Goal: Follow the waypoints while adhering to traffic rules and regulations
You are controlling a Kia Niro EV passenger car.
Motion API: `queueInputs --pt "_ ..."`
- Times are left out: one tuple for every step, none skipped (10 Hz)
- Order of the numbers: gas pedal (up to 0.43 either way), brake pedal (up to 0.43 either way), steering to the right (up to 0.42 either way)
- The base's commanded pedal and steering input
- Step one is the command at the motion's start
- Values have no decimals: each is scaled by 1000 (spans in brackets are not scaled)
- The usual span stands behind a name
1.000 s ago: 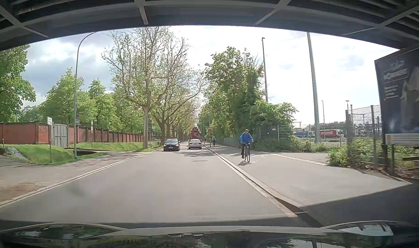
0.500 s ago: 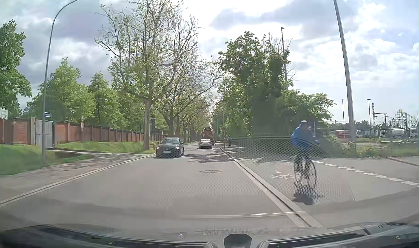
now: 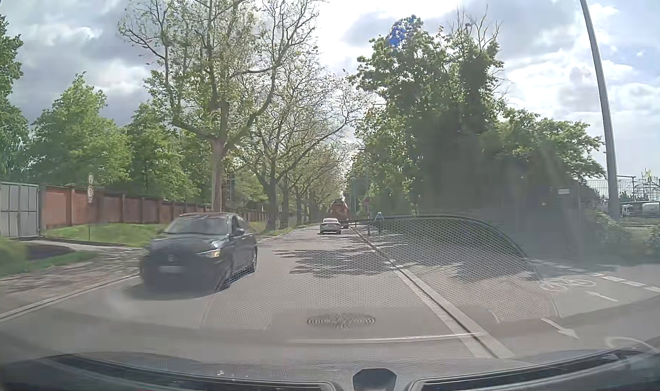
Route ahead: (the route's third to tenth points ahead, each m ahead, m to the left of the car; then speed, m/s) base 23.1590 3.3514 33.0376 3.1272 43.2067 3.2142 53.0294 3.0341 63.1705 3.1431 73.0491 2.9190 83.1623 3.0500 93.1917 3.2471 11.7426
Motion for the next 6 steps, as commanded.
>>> queueInputs --pt "130 0 -9" --pt "130 0 -7" --pt "130 0 -6" --pt "130 0 -4" --pt "118 0 -4" --pt "110 0 -4"
